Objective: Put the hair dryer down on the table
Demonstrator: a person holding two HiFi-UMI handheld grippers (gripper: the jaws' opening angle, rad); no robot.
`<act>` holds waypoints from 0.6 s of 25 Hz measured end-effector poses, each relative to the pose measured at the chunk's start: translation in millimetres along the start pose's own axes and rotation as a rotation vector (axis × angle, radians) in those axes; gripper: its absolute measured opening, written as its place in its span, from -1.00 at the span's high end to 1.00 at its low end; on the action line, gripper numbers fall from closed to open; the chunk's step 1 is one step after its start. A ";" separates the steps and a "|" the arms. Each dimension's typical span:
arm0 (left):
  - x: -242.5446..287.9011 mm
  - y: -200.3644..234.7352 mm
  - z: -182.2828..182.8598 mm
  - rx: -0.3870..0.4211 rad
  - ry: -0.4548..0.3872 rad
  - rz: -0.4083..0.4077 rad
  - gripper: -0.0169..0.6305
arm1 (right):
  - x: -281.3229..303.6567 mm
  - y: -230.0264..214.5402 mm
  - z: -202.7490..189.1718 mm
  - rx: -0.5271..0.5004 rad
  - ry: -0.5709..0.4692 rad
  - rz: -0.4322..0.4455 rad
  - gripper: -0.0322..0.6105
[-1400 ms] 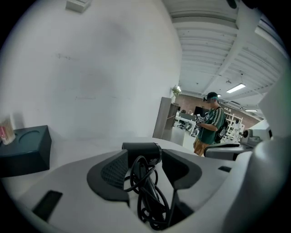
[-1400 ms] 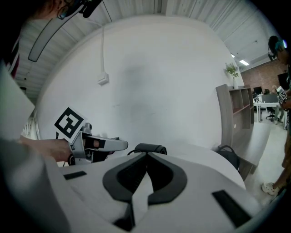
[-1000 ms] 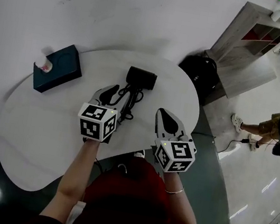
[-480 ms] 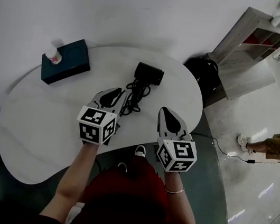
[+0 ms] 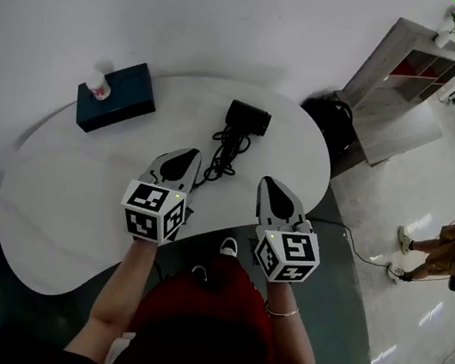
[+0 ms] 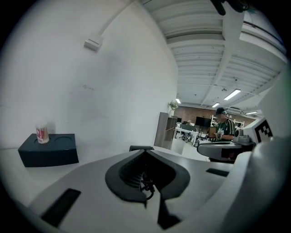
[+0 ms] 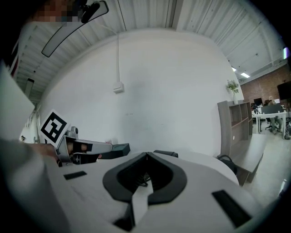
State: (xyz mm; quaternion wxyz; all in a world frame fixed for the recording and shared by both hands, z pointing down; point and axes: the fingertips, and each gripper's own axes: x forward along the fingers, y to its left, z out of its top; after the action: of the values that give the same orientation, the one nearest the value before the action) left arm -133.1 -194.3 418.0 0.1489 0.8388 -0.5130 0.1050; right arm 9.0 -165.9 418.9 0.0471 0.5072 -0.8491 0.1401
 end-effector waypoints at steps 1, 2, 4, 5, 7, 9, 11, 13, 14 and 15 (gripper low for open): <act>-4.0 -0.4 1.0 -0.001 -0.008 -0.002 0.87 | -2.0 3.0 0.7 -0.002 -0.004 0.001 0.85; -7.9 -1.0 2.1 0.000 -0.016 -0.004 0.87 | -4.1 5.7 1.5 -0.004 -0.010 0.002 0.85; -15.2 -2.0 4.0 -0.001 -0.034 -0.008 0.87 | -8.3 10.2 2.9 -0.009 -0.020 -0.002 0.85; -18.7 -2.3 4.5 -0.004 -0.042 -0.010 0.87 | -10.5 12.2 3.3 -0.014 -0.022 -0.006 0.85; -25.5 -2.9 5.1 -0.008 -0.052 -0.014 0.87 | -14.8 16.1 4.2 -0.027 -0.023 -0.018 0.85; -32.3 -3.5 5.0 -0.011 -0.060 -0.018 0.87 | -19.0 20.9 5.3 -0.038 -0.027 -0.022 0.85; -39.5 -3.8 3.6 -0.019 -0.068 -0.020 0.87 | -22.9 26.4 5.8 -0.045 -0.032 -0.020 0.85; -47.0 -3.9 2.0 -0.026 -0.074 -0.020 0.87 | -26.7 31.9 5.6 -0.052 -0.032 -0.016 0.85; -50.7 -4.0 1.4 -0.028 -0.077 -0.019 0.87 | -28.4 34.4 5.5 -0.053 -0.032 -0.015 0.85; -54.3 -4.1 1.1 -0.029 -0.080 -0.019 0.87 | -30.1 36.6 5.3 -0.053 -0.032 -0.014 0.85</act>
State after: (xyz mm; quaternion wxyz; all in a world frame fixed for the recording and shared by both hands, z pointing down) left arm -154.0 -147.9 398.6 0.1416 0.8450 -0.5119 0.0625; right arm -8.2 -125.6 400.1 0.0477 0.5138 -0.8496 0.1090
